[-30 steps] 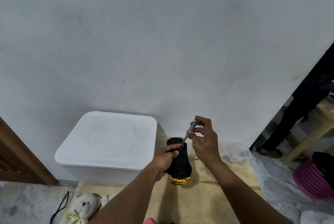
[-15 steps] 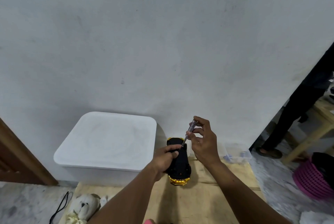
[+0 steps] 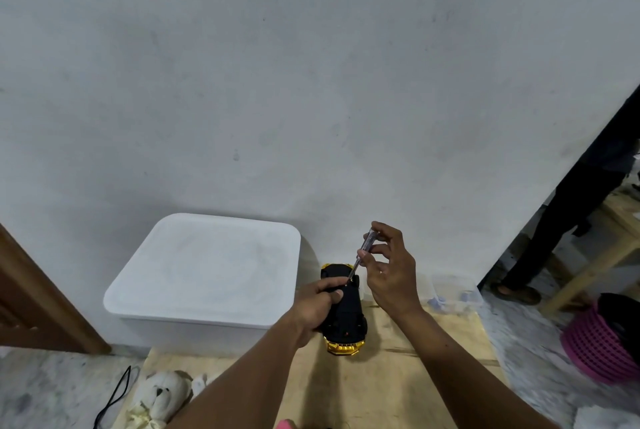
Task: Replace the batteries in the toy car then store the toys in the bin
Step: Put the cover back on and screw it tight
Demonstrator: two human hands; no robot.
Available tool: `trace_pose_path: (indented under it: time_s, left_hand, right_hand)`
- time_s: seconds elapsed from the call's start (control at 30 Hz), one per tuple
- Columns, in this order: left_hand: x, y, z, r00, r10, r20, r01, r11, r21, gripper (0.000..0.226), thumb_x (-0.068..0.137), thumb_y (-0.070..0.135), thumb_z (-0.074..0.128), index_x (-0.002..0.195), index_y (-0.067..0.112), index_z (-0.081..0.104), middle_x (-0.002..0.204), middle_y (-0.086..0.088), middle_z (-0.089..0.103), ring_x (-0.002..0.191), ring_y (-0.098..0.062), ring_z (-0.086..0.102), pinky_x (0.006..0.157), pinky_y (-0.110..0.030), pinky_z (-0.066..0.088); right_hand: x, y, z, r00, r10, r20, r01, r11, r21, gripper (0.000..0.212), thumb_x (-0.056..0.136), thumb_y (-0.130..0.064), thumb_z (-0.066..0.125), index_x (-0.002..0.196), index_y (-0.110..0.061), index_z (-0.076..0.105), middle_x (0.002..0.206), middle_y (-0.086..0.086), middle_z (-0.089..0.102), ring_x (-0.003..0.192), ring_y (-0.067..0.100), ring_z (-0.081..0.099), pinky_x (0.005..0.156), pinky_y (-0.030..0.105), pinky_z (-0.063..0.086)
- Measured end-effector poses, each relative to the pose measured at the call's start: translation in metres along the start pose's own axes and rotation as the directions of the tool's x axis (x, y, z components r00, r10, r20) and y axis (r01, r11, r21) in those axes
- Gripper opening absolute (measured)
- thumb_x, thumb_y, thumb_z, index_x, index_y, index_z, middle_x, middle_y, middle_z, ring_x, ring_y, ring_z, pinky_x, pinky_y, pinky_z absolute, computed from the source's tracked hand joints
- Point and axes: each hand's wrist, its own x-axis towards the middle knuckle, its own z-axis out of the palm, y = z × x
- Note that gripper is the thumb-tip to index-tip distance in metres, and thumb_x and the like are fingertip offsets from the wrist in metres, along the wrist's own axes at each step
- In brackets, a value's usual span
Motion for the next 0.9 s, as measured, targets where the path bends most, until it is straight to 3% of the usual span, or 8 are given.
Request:
trace_pose_path:
  time_s: [0.2, 0.33, 0.5, 0.73, 0.9]
  left_hand:
    - [-0.001, 0.001, -0.001, 1.0, 0.001, -0.006, -0.001, 1.0, 0.0, 0.031, 0.097, 0.01, 0.057, 0.107, 0.035, 0.074, 0.114, -0.005, 0.071, 0.099, -0.025, 0.071, 0.064, -0.03, 0.058]
    - [-0.003, 0.002, 0.0, 1.0, 0.0, 0.0, 0.0, 1.0, 0.004, 0.031, 0.097, 0.01, 0.056, 0.108, 0.034, 0.073, 0.115, -0.006, 0.07, 0.1, -0.026, 0.07, 0.064, -0.029, 0.058]
    - [-0.006, 0.003, 0.0, 1.0, 0.001, 0.003, -0.001, 1.0, 0.005, 0.032, 0.098, 0.01, 0.055, 0.11, 0.034, 0.073, 0.117, -0.005, 0.07, 0.101, -0.025, 0.07, 0.061, -0.027, 0.057]
    - [-0.01, 0.006, 0.001, 1.0, 0.018, 0.011, -0.018, 1.0, -0.004, 0.032, 0.099, 0.007, 0.053, 0.113, 0.028, 0.071, 0.115, -0.006, 0.071, 0.095, -0.022, 0.07, 0.053, -0.021, 0.055]
    - [-0.011, 0.008, 0.001, 1.0, 0.017, 0.014, -0.017, 1.0, 0.006, 0.031, 0.099, 0.009, 0.053, 0.113, 0.031, 0.071, 0.113, -0.005, 0.071, 0.095, -0.021, 0.07, 0.055, -0.022, 0.055]
  right_hand:
    - [0.0, 0.0, 0.001, 1.0, 0.001, 0.022, -0.002, 1.0, 0.004, 0.065, 0.087, 0.006, 0.066, 0.117, -0.049, 0.047, 0.107, -0.007, 0.066, 0.085, 0.016, 0.07, 0.068, 0.037, 0.062]
    - [0.001, -0.002, 0.002, 0.999, 0.012, 0.053, -0.012, 1.0, -0.008, 0.067, 0.089, 0.004, 0.064, 0.116, -0.055, 0.046, 0.107, -0.01, 0.065, 0.087, 0.014, 0.069, 0.069, 0.033, 0.061]
    - [0.001, -0.001, 0.002, 0.998, 0.009, 0.064, -0.009, 1.0, -0.007, 0.06, 0.089, 0.003, 0.064, 0.119, -0.046, 0.046, 0.108, -0.009, 0.066, 0.088, 0.014, 0.069, 0.069, 0.034, 0.061]
    - [0.001, -0.001, 0.002, 0.996, -0.009, 0.084, 0.011, 1.0, -0.025, 0.063, 0.091, 0.001, 0.062, 0.119, -0.052, 0.045, 0.112, -0.008, 0.066, 0.089, 0.013, 0.068, 0.071, 0.032, 0.061]
    - [0.002, -0.002, 0.001, 0.995, -0.02, 0.098, 0.025, 0.999, -0.044, 0.063, 0.091, 0.0, 0.062, 0.121, -0.052, 0.044, 0.115, -0.011, 0.065, 0.092, 0.013, 0.068, 0.072, 0.032, 0.061]
